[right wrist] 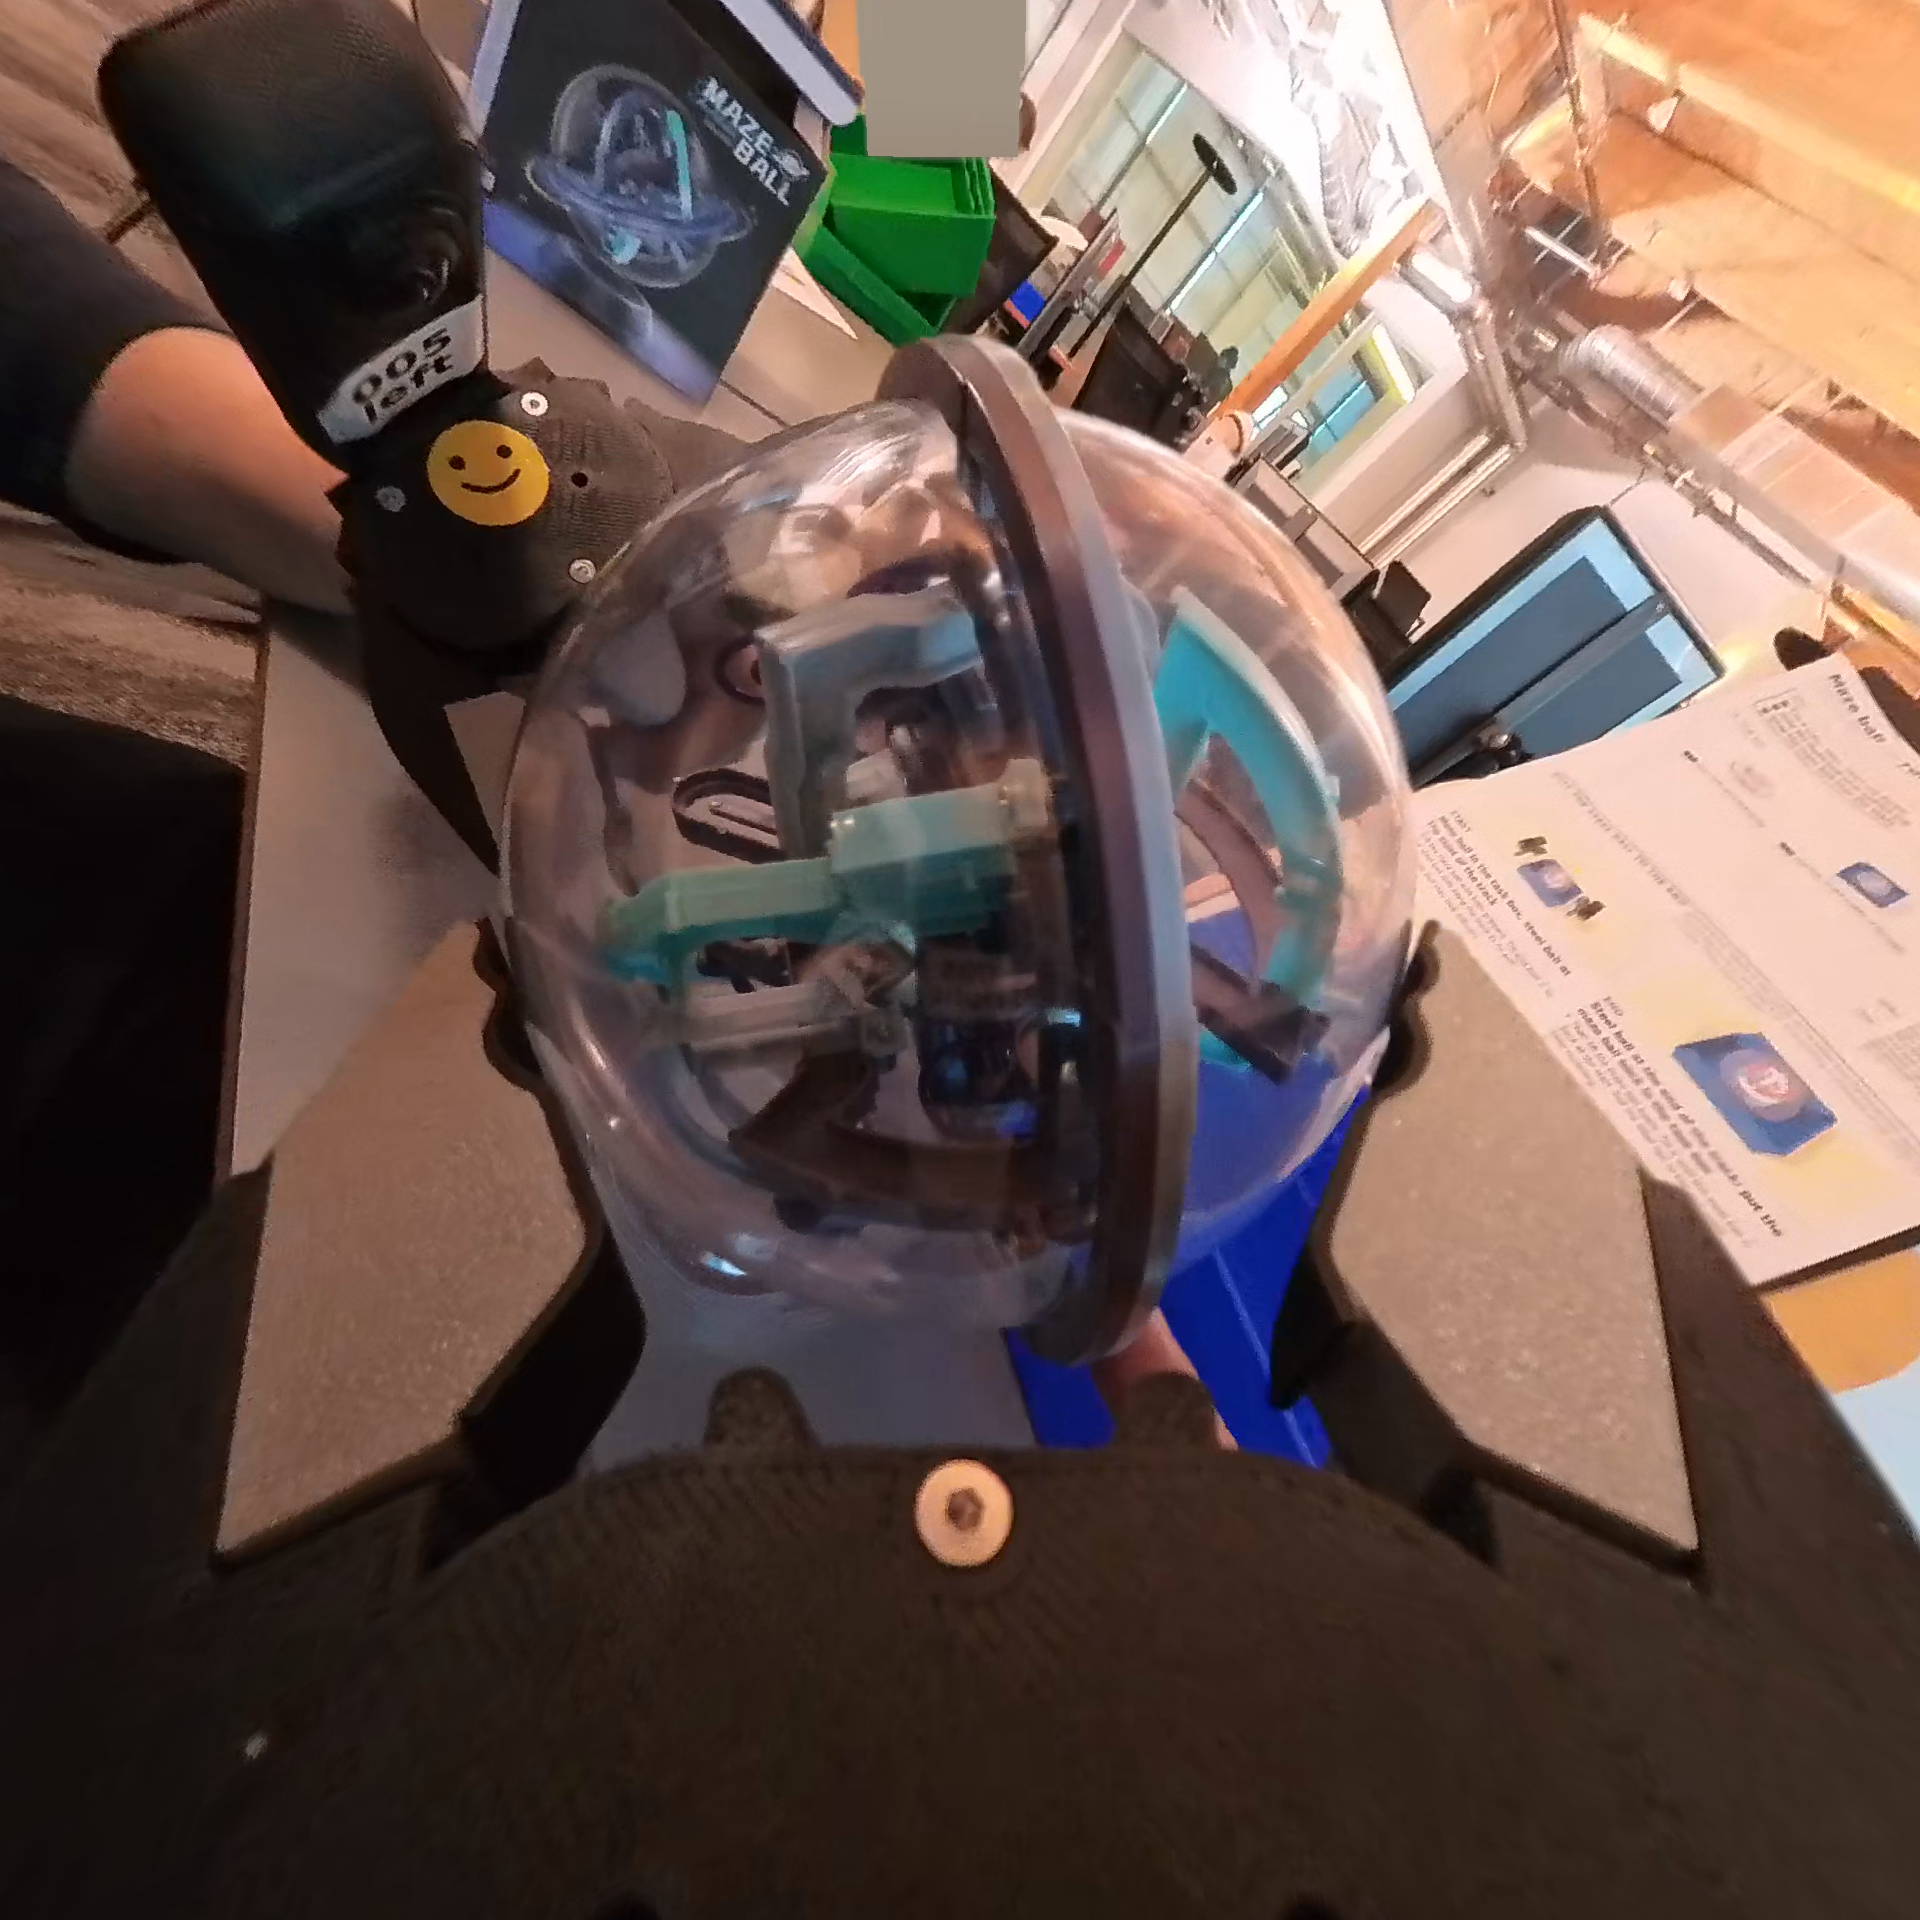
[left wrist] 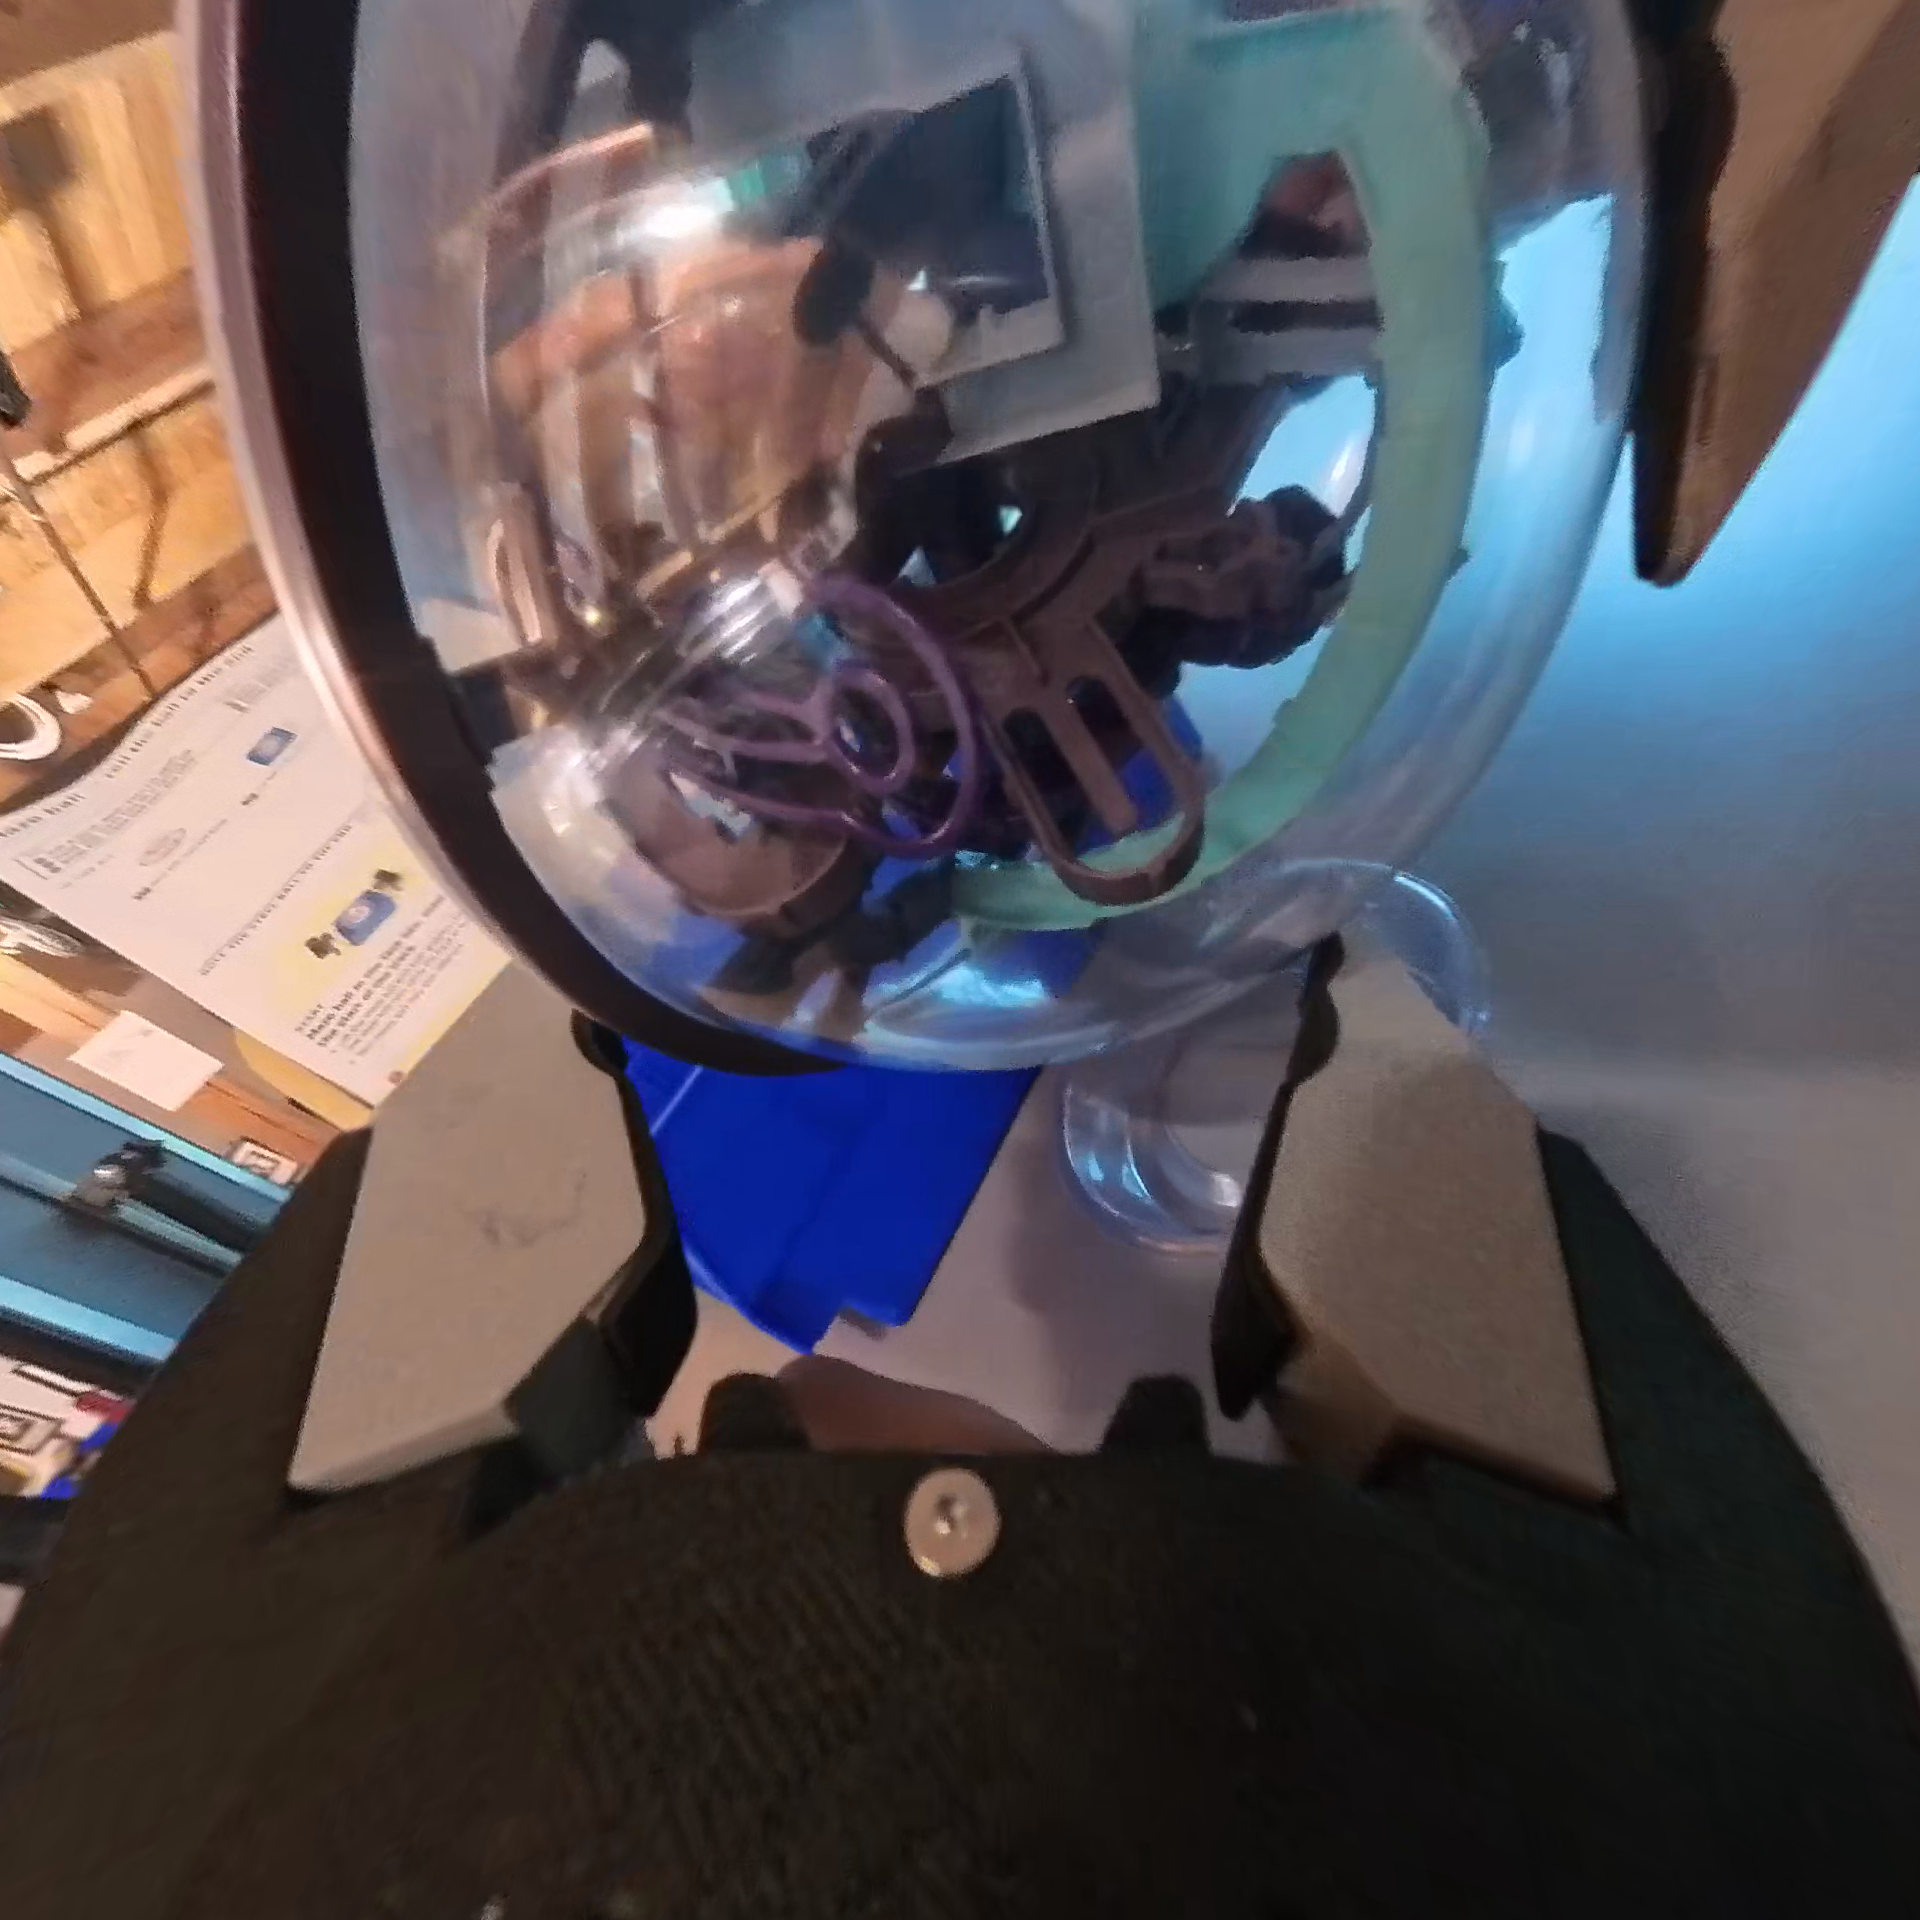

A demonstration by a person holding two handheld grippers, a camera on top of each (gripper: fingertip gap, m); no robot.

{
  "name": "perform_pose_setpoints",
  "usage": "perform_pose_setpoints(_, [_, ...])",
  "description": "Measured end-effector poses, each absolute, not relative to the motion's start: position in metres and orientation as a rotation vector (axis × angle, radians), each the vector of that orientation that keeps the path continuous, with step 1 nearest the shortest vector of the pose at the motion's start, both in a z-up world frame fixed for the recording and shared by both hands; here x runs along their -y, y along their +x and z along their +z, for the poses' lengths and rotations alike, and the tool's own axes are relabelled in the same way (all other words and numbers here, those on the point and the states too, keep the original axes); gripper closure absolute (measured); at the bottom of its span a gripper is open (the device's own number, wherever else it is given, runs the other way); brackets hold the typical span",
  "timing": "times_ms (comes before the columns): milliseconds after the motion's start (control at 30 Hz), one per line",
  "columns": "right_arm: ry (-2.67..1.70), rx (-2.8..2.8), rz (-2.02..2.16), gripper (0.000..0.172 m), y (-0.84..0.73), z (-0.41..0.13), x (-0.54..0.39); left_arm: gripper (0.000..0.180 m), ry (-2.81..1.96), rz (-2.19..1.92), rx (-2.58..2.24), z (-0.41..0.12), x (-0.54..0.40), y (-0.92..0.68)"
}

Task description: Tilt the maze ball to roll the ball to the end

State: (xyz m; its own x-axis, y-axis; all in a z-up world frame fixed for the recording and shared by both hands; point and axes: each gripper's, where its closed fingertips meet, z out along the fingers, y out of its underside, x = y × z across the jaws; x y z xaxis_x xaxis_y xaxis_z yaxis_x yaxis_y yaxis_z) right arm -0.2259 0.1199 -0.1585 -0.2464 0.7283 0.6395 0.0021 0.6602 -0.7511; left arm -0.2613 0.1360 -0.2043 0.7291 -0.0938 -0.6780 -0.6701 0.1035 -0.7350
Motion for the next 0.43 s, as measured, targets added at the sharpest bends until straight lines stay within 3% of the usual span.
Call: perform_pose_setpoints(433, [-0.482,1.684,0.653,0.014,-0.224,-0.152,-0.112,0.052,-1.330,0.595,-0.673,-0.194,-0.131,-0.264])
